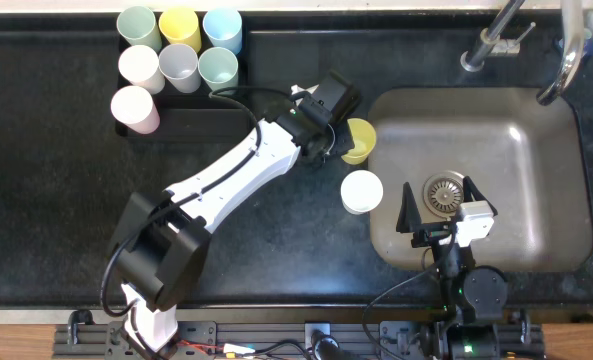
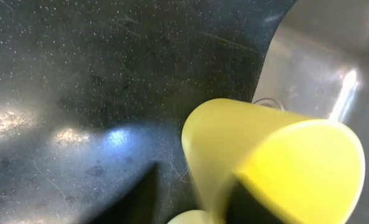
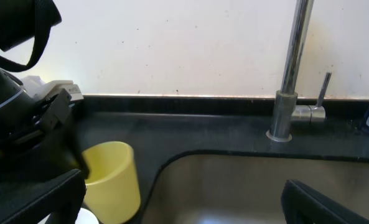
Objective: Store Cups
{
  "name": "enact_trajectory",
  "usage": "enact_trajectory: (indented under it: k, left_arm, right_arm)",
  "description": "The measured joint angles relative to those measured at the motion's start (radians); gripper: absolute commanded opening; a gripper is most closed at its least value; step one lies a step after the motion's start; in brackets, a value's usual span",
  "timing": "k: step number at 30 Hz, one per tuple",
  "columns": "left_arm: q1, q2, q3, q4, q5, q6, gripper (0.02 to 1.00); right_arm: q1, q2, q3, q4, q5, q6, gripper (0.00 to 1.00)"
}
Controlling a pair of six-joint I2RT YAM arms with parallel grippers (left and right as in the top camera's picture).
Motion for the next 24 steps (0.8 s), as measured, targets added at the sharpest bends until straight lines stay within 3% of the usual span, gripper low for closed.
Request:
enact_trajectory:
  k: [7, 11, 17, 24]
  left_arm:
    - [0.011, 0.002, 0.002, 0.002, -0.011, -0.012, 0.036]
    - [0.043, 0.003, 0.053, -0.124, -0.030, -0.020, 0.036]
    - [0.249, -0.108, 0.154, -0.418, -0.079, -0.022, 0.036]
    - [0.626, -0.267, 0.190, -0.595, -0.102, -0.023, 0.036]
  right_arm:
    - [0.000, 0.000, 0.000, 0.000, 0.000, 0.000, 0.996]
    - [0.000, 0.000, 0.000, 0.000, 0.000, 0.000, 0.998]
    - [0.000, 0.000, 0.000, 0.000, 0.000, 0.000, 0.998]
    - [0.000, 0.000, 0.000, 0.000, 0.000, 0.000, 0.998]
